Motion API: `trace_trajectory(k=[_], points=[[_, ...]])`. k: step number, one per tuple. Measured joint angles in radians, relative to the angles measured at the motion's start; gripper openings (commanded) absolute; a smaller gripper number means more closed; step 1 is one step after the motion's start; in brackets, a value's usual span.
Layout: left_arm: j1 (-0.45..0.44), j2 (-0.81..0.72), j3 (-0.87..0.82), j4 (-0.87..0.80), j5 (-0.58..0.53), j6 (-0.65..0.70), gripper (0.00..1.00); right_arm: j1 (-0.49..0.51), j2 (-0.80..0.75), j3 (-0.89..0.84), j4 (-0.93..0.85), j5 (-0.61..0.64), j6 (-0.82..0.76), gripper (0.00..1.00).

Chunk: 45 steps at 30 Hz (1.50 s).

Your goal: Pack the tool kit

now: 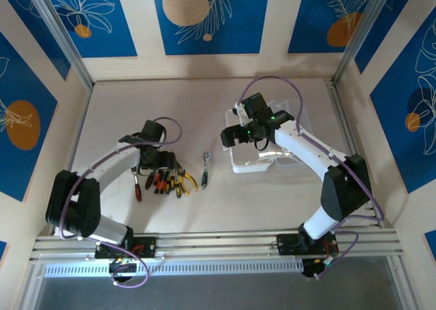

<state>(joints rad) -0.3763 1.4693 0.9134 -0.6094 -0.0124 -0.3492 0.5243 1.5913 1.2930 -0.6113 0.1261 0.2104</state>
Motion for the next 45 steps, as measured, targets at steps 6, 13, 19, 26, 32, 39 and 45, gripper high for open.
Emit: trace_trajectory(k=[6,13,19,26,32,39,45], points=[[-0.151,0.037,0.000,0.015,0.032,-0.079,0.51,0.006,-0.006,-0.053,0.021,0.004,0.002,1.00],[-0.205,0.103,-0.017,0.046,0.050,-0.147,0.36,0.006,-0.032,-0.105,0.023,0.008,0.005,1.00],[-0.211,0.122,-0.034,0.063,0.045,-0.170,0.33,0.000,-0.053,-0.126,0.035,0.008,0.005,1.00],[-0.218,0.164,-0.013,0.071,0.030,-0.172,0.25,-0.006,-0.052,-0.131,0.050,0.004,0.005,1.00],[-0.220,0.214,0.040,0.020,0.026,-0.167,0.14,-0.010,-0.052,-0.131,0.050,0.004,0.004,1.00],[-0.223,0.229,0.073,-0.020,0.019,-0.157,0.00,-0.014,-0.052,-0.131,0.047,0.004,0.004,1.00],[-0.228,0.238,0.118,-0.035,-0.010,-0.100,0.00,-0.016,-0.062,-0.130,0.029,0.004,0.000,1.00]])
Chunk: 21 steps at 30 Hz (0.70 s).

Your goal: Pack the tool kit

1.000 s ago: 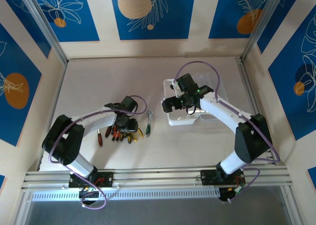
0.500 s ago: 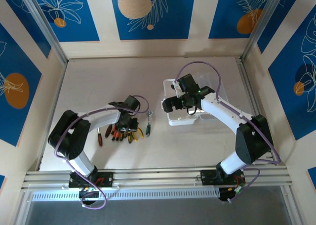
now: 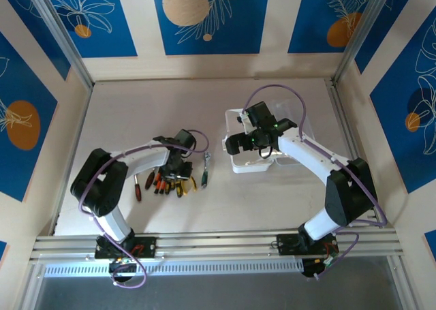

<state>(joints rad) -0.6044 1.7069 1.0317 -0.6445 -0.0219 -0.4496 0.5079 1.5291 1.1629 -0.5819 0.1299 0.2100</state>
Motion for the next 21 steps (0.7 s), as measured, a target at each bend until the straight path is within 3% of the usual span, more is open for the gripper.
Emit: trace_trajectory(k=[10,21], points=[[0.002,-0.058,0.237,0.000,0.024,0.097,0.00,-0.013,-0.126,0.001,-0.003,-0.065,-0.008,0.92],[0.000,-0.076,0.359,0.128,0.286,0.129,0.00,-0.024,-0.191,-0.001,0.077,-0.256,0.026,0.64]])
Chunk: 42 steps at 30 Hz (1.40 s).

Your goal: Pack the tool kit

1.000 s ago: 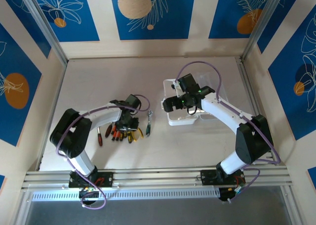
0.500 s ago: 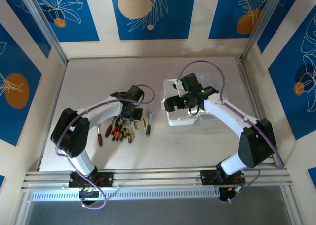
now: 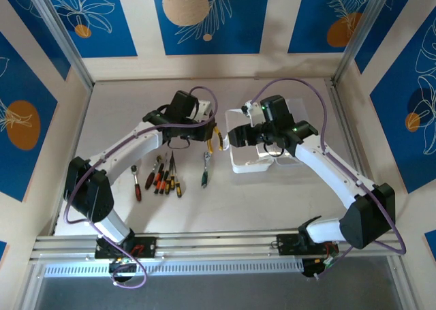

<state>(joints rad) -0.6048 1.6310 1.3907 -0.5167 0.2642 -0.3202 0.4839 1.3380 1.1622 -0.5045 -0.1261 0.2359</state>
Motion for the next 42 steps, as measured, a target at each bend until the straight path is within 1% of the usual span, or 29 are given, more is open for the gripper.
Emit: trace_trajectory(k=[2,4,12,15,17,19,21,23,24,28,29,31,33,35,36,38,39,40,42], points=[[-0.002,0.001,0.005,0.024,0.034,-0.003,0.00,0.000,0.000,-0.003,0.017,-0.018,0.009,0.61],[-0.005,0.003,0.010,0.048,0.061,-0.011,0.00,0.000,0.000,-0.008,0.032,-0.034,0.019,0.55],[-0.029,0.032,0.026,0.113,0.122,-0.019,0.00,0.000,0.017,-0.015,0.085,-0.076,0.055,0.47],[-0.038,0.044,0.026,0.122,0.133,-0.022,0.00,0.000,0.029,-0.015,0.098,-0.081,0.067,0.39],[-0.042,0.049,0.026,0.130,0.138,-0.023,0.00,0.000,0.035,-0.015,0.099,-0.081,0.072,0.32],[-0.042,0.051,0.026,0.135,0.144,-0.025,0.00,-0.004,0.040,-0.015,0.099,-0.077,0.080,0.22],[-0.041,0.051,0.026,0.142,0.146,-0.030,0.00,-0.011,0.041,-0.015,0.097,-0.068,0.087,0.10],[-0.040,0.051,0.024,0.153,0.145,-0.030,0.00,-0.018,0.040,-0.016,0.099,-0.063,0.095,0.01],[-0.040,0.051,0.022,0.159,0.145,-0.032,0.00,-0.019,0.040,-0.016,0.101,-0.060,0.098,0.00],[-0.039,0.051,0.015,0.181,0.149,-0.038,0.00,-0.022,0.036,-0.017,0.101,-0.056,0.106,0.00],[-0.039,0.051,0.014,0.186,0.153,-0.038,0.02,-0.024,0.032,-0.019,0.101,-0.056,0.106,0.00],[-0.039,0.052,0.013,0.192,0.159,-0.039,0.20,-0.027,0.025,-0.023,0.101,-0.057,0.106,0.00],[-0.039,0.052,0.012,0.196,0.167,-0.037,0.50,-0.029,0.016,-0.028,0.101,-0.057,0.104,0.00],[-0.037,0.050,0.012,0.195,0.167,-0.029,0.70,-0.039,0.006,-0.035,0.097,-0.054,0.101,0.00],[-0.032,0.048,0.012,0.196,0.163,-0.020,0.77,-0.047,0.000,-0.039,0.093,-0.054,0.098,0.00],[-0.014,0.033,0.009,0.198,0.163,-0.006,0.87,-0.060,-0.009,-0.050,0.085,-0.055,0.091,0.00],[-0.004,0.014,0.000,0.199,0.162,0.003,0.96,-0.069,-0.011,-0.055,0.077,-0.055,0.088,0.00],[0.006,-0.007,-0.011,0.199,0.161,0.006,1.00,-0.076,-0.013,-0.058,0.071,-0.058,0.084,0.00],[0.051,-0.077,-0.045,0.194,0.152,0.023,1.00,-0.096,-0.018,-0.064,0.046,-0.064,0.072,0.00]])
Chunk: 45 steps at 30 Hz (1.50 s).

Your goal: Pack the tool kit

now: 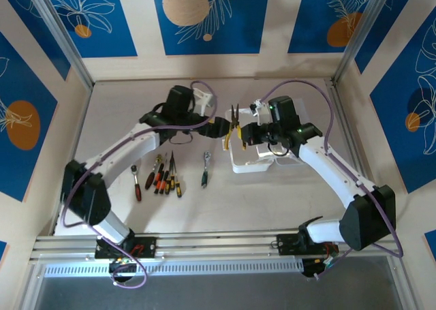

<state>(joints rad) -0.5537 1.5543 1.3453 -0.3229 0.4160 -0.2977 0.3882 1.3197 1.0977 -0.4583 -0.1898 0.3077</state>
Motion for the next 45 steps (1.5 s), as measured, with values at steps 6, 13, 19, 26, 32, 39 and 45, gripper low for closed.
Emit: trace_trajectory(k=[6,13,19,26,32,39,45], points=[[0.156,-0.175,-0.082,-0.090,-0.143,0.039,1.00,-0.059,0.008,0.002,-0.076,0.007,-0.047,0.00],[0.193,-0.181,-0.200,-0.258,-0.349,0.045,1.00,-0.071,0.140,0.043,-0.145,0.055,-0.094,0.00],[0.198,-0.170,-0.314,-0.302,-0.391,0.019,1.00,-0.055,0.270,0.089,-0.139,0.084,-0.101,0.00],[0.198,-0.170,-0.329,-0.298,-0.392,0.009,1.00,-0.005,0.446,0.164,-0.090,0.113,-0.093,0.00],[0.198,-0.170,-0.329,-0.298,-0.392,0.008,1.00,0.031,0.538,0.196,-0.060,0.161,-0.066,0.00],[0.198,-0.169,-0.329,-0.298,-0.392,0.009,1.00,0.050,0.555,0.226,-0.059,0.216,-0.042,0.29],[0.198,-0.168,-0.329,-0.298,-0.392,0.009,1.00,0.051,0.555,0.270,-0.066,0.248,-0.037,0.38]])
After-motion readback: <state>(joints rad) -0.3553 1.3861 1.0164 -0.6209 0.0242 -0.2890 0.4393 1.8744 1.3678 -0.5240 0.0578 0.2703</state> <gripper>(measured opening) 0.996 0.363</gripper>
